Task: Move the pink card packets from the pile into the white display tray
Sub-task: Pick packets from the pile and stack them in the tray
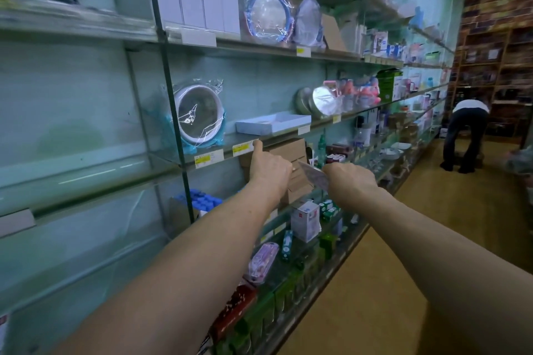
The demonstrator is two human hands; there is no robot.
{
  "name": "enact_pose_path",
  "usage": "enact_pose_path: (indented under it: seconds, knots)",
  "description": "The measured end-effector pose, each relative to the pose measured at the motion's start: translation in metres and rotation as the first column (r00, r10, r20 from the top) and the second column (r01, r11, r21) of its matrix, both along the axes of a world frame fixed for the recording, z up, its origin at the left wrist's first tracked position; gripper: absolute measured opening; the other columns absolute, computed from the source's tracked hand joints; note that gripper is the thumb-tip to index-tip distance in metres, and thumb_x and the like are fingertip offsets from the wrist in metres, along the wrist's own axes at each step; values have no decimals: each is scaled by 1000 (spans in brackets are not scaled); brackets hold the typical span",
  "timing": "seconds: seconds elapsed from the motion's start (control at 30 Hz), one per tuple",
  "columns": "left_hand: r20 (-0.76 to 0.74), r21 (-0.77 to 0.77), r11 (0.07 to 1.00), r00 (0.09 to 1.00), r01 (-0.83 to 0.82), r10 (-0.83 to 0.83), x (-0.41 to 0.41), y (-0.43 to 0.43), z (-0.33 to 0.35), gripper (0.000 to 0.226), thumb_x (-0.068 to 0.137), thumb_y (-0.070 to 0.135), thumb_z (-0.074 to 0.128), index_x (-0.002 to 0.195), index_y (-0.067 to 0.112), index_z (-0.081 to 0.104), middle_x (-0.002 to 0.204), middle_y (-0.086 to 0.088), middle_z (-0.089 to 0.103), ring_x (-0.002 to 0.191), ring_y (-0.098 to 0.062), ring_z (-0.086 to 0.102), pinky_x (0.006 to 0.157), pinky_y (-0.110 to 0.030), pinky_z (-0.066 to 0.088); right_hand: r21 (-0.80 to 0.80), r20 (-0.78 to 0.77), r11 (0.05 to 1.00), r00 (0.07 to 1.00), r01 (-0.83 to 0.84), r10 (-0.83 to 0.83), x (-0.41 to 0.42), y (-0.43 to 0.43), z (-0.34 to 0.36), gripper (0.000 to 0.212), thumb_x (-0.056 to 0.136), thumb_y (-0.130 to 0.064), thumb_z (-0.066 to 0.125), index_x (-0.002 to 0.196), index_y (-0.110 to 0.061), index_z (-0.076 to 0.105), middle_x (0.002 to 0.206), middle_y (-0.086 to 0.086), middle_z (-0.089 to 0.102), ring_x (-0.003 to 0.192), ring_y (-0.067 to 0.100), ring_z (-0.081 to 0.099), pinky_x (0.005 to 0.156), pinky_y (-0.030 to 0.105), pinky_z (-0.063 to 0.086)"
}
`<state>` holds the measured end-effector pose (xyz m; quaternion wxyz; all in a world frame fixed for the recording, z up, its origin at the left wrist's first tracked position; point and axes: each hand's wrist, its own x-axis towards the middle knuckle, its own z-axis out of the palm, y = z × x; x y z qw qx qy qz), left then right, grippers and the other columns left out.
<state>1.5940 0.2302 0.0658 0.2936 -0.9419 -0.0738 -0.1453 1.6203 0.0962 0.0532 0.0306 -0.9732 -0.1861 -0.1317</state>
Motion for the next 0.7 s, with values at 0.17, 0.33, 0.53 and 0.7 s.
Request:
enact_pose_path:
  seconds: [0.17,0.33,0.53,0.7]
  knots:
    - [19,-26,997,997,-72,72,36,-24,2,13,94,21,50,83,24,55,95,2,68,98,-21,61,108,-48,20,-2,13,997,997,-72,72,43,-31,11,28,91,-7,49,118,-14,54,108,8,62,94,27,60,69,35,42]
    - [55,-20,991,989,-133,134,64,-49,5,14,96,21,46,84,25,51,93,3,67,99,-21,60,107,-45,19,-1,9,993,993,-119,119,77,-60,18,26,89,-3,49,113,-11,56,105,9,63,85,27,55,68,34,42]
    - [85,33,986,983,-165,162,86,-67,13,12,92,17,49,83,24,51,95,3,68,96,-20,60,106,-44,20,8,66,987,985,-158,157,113,-78,19,19,90,-7,49,108,-13,56,98,6,61,78,25,52,65,33,41]
    - [101,67,981,980,-182,174,109,-62,26,14,90,13,49,84,25,54,94,4,69,93,-18,61,109,-44,19,20,102,979,974,-203,200,141,-76,26,20,92,-8,47,109,-14,53,90,5,55,77,24,50,65,33,39]
